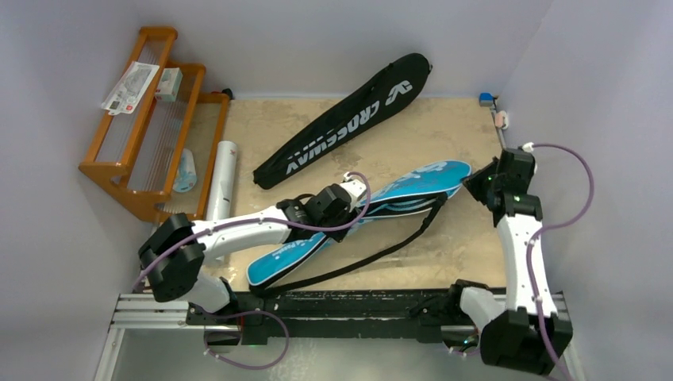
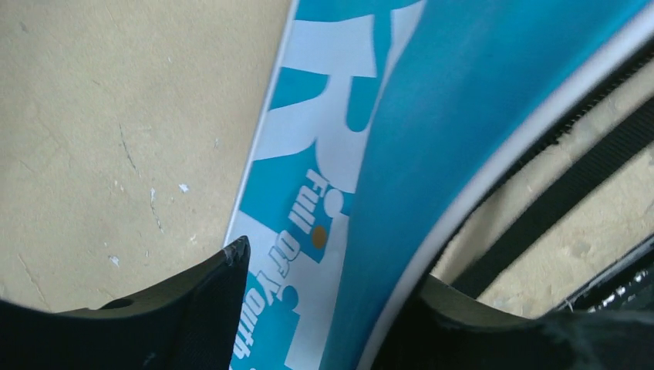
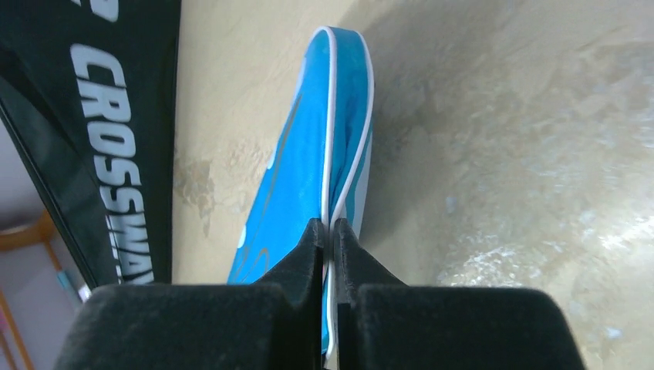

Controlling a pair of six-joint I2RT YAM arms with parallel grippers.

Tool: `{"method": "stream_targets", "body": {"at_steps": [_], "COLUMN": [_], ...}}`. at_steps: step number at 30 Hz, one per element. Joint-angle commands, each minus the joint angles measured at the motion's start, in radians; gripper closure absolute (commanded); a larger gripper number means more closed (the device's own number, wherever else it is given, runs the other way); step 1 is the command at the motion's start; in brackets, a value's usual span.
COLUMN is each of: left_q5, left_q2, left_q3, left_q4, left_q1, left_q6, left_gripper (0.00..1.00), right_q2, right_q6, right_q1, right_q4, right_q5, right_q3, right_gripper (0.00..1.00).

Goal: Pack up the badminton gear
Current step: Adjust the racket bag.

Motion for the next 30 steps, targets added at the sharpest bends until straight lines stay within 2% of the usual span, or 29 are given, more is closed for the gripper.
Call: {"method": "stream_targets", "body": {"at_steps": [1,4,9,15,19,23,26,28,30], "left_q5": [-0.108,-0.164,-0.385,-0.352,-0.429,-0.440,-0.445,-0.414,-0.351], "left_q2": [0.095,0.148,0.206,0.222,0.262,0.325,0.339,0.323,0.294], "left_q3": [0.070,0.087,0.125,0.186,0.243,0.310,0.354,0.370,0.383], "left_q4": [-0.026,-0.048,-0.123,-0.038,0.040,0.097,0.099,0.073,0.027], "left_q1": [-0.025,-0.033,-0.003,0.116,0.129,0.141,0.145,0.150,0.160], "left_q6": [-0.007,-0.026,-0.110,-0.062,0.017,0.077,0.078,0.052,-0.003], "left_gripper": [0.45,0.44,0.44,0.39,0.35,0.34,0.27,0.16,0.14], "right_q2": [-0.120,-0.164,-0.218,-0.207,-0.229,-0.223,-0.206,-0.197,-0.188], "right_q6": [0.035,0.056,0.039,0.021,0.026,0.017,0.011,-0.002,0.000], "right_q1": [-0.042,-0.055,-0.059,-0.059,-0.060,-0.058,-0.059,-0.058,-0.058], "right_q4": [-0.043,-0.096,-0.115,-0.118,-0.111,-0.085,-0.049,-0.023,-0.004], "right_q5": [0.143,0.239,0.281,0.170,0.127,0.072,0.007,-0.005,-0.036], "right_q3": [0.040,0.062,0.067,0.012,-0.051,-0.088,-0.112,-0.128,-0.147], "right_gripper": [1.00,1.00,1.00,1.00,1.00,1.00,1.00,1.00,1.00]}}
